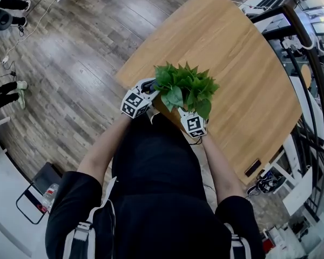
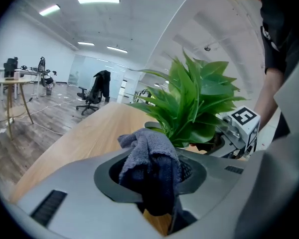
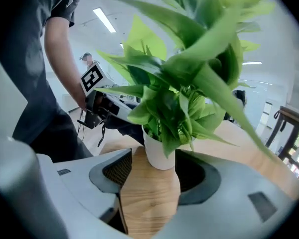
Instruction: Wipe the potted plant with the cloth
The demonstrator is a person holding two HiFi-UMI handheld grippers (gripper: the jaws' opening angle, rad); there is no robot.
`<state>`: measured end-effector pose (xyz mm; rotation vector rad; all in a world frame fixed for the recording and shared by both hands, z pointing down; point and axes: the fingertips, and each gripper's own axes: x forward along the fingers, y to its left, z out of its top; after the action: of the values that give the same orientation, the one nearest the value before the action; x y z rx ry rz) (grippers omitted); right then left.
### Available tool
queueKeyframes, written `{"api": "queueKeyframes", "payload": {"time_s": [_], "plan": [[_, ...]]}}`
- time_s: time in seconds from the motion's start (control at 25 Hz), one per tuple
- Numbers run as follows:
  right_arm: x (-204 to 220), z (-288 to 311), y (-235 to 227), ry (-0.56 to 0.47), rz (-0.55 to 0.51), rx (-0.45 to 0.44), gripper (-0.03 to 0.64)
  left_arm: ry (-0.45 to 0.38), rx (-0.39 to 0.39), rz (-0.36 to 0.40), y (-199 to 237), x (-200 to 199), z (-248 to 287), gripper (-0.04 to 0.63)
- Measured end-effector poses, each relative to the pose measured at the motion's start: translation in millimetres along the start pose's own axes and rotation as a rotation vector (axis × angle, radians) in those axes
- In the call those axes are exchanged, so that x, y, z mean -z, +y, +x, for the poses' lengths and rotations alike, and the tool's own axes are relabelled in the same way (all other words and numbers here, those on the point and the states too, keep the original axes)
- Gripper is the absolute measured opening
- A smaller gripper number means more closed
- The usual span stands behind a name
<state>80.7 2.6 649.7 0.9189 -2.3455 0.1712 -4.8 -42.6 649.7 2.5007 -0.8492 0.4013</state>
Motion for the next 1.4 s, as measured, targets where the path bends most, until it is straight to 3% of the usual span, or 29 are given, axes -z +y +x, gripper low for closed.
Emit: {"api": "queueKeyframes", "payload": {"time_s": [0.16, 0.4, 0.88, 1.24, 1.4], "plan": [[-1, -3, -24, -0.013, -0.031, 0.108, 0.255, -0.002, -0.020, -0.011, 12, -5, -2, 0.152], [-19, 7, -27, -0.039, -0.059, 0.057, 0.255, 0.033, 0.028, 0.042, 5, -4, 7, 0.152], [-19, 8, -32, -0.029, -0.009, 0.071, 0.255, 0.044, 0.099, 0.074, -28, 7, -2, 0.152], [-19, -3, -2, -0.065, 0.035, -0.009, 0.255, 0.027, 0.020, 0.041, -4, 2, -3, 0.152], [-17, -6, -10, -0.061, 0.064, 0.032, 0.255, 0.026, -0.003, 0.036, 6, -1, -6, 0.158]]}}
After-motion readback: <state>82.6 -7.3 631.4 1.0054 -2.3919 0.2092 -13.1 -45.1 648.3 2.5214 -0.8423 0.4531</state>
